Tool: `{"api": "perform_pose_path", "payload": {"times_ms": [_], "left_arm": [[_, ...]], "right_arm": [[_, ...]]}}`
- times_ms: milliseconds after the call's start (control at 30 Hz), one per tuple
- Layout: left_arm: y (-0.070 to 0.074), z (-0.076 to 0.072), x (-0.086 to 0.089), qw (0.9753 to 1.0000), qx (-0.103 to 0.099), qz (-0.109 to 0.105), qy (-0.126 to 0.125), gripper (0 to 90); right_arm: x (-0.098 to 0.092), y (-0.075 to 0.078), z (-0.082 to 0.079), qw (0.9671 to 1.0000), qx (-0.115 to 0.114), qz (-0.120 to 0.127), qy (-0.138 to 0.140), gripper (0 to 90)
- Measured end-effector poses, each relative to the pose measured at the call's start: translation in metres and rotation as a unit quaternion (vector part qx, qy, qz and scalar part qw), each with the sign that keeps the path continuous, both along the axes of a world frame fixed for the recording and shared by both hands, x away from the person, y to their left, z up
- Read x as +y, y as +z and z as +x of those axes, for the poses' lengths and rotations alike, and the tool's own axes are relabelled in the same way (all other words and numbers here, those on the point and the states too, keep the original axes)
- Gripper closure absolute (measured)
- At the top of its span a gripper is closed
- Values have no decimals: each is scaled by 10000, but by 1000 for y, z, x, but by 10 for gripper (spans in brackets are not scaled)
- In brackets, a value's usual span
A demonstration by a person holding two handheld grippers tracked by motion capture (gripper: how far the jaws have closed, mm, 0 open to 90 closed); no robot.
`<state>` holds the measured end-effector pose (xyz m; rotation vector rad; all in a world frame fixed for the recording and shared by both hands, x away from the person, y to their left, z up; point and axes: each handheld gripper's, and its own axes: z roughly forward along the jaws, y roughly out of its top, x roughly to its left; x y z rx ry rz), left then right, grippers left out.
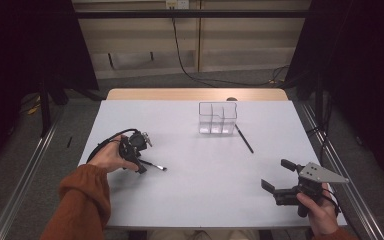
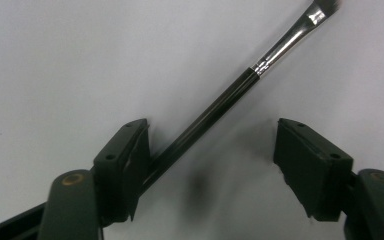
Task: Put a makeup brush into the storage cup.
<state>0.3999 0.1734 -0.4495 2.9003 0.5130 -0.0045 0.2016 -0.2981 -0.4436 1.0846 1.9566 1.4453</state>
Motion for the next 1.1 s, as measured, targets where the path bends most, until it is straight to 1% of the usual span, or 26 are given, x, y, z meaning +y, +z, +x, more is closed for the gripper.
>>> {"api": "perform_pose_path", "payload": {"times_ms": [67, 267, 367, 433, 533, 600, 667, 700, 733, 833, 867, 900, 933, 967, 1000, 1067, 1100], "left_arm": [[0, -1, -1, 10000, -20, -6, 40, 349], [1, -1, -2, 10000, 23, 15, -33, 423], [1, -2, -2, 10000, -3, 6, -57, 461], [2, -2, -2, 10000, -2, 14, -70, 496], [3, -2, -4, 9998, 50, 52, -163, 580], [3, -2, -6, 9998, 38, 100, -187, 623], [3, -2, -6, 9997, 52, 116, -185, 639], [3, -2, -7, 9997, 91, 124, -202, 645], [4, -2, -7, 9996, 78, 150, -213, 652], [4, -3, -7, 9996, 63, 134, -231, 697], [4, -3, -7, 9996, 63, 134, -231, 725], [3, -3, -7, 9997, 67, 73, -234, 766], [3, -3, -7, 9997, 80, 81, -218, 793], [3, -3, -7, 9997, 97, 77, -205, 809], [4, -2, -6, 9996, 159, 75, -216, 820], [4, -1, -6, 9996, 180, 66, -205, 841], [4, -1, -5, 9997, 197, 28, -149, 842]], "right_arm": [[0, 0, 0, 10000, 1, -2, -6, 0], [0, 0, 0, 10000, -3, -36, 29, 0], [1, 0, 0, 10000, 6, -46, -61, 0], [1, 0, 0, 10000, 14, -17, -51, 0], [1, 0, 0, 10000, 9, -52, -12, 0], [1, 0, 1, 10000, 9, -56, -8, 0], [1, 0, 1, 10000, 9, -49, -12, 0], [1, 0, 1, 10000, 11, -39, -13, 0], [1, 0, 1, 10000, 10, -34, -15, 0], [1, -1, 1, 10000, 6, -43, -5, 0], [1, -1, 1, 10000, 10, -43, -1, 0], [1, -1, 1, 10000, 12, -57, -7, 0], [1, -1, 1, 10000, 9, -73, -14, 0], [2, -1, 1, 10000, 30, -82, -13, 0], [2, -1, 1, 10000, 38, -83, 9, 0], [2, -1, 2, 10000, 35, -93, 5, 0], [2, -1, 2, 10000, 36, -86, 12, 0]]}}
